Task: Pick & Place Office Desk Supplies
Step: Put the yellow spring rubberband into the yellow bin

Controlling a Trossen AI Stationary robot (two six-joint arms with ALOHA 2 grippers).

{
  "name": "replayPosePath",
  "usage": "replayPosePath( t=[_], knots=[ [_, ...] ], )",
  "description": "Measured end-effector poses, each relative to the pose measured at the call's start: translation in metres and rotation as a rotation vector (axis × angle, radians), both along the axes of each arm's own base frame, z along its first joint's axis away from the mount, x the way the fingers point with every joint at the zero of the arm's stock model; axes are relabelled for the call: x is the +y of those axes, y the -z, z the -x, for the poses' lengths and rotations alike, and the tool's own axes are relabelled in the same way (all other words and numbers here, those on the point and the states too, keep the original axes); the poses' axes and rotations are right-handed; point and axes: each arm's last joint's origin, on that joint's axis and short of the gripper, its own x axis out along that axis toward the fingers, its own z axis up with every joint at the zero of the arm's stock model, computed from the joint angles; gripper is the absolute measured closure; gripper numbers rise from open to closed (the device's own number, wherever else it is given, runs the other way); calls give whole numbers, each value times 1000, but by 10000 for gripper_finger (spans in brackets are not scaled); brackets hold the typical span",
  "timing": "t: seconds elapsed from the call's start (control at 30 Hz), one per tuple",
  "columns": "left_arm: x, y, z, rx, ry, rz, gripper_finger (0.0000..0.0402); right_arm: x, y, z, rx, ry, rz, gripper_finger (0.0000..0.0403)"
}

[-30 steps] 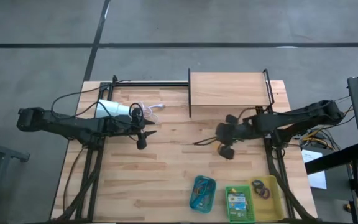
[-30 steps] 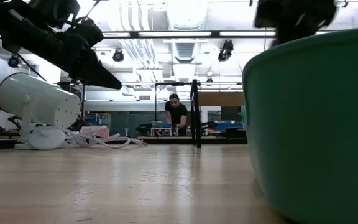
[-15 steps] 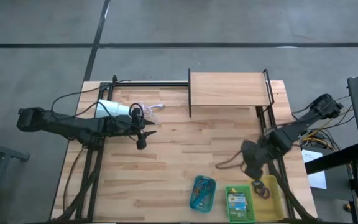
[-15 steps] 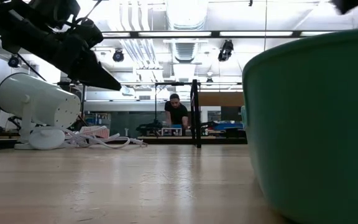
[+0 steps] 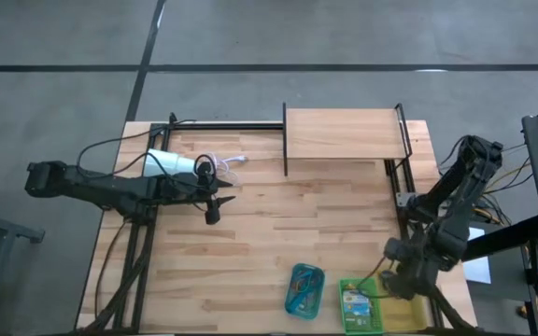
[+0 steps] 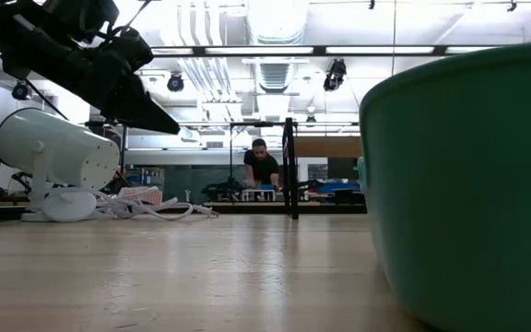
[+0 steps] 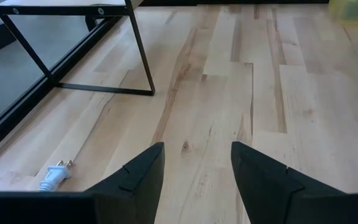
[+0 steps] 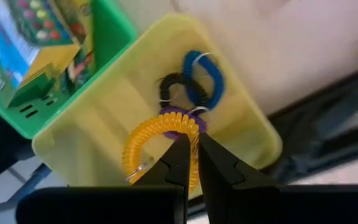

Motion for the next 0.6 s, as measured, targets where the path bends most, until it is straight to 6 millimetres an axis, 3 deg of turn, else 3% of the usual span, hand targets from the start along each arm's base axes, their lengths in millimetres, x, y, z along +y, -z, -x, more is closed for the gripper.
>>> replayPosePath(
  t=[0.3, 0.6],
  knots=[
    [0, 0, 0, -1, 0, 0, 212, 16, 42, 27, -87, 20, -51, 385],
    [0, 0, 0, -1, 0, 0, 212, 14, 68, 32, -106, 51, -96, 374]
  ],
)
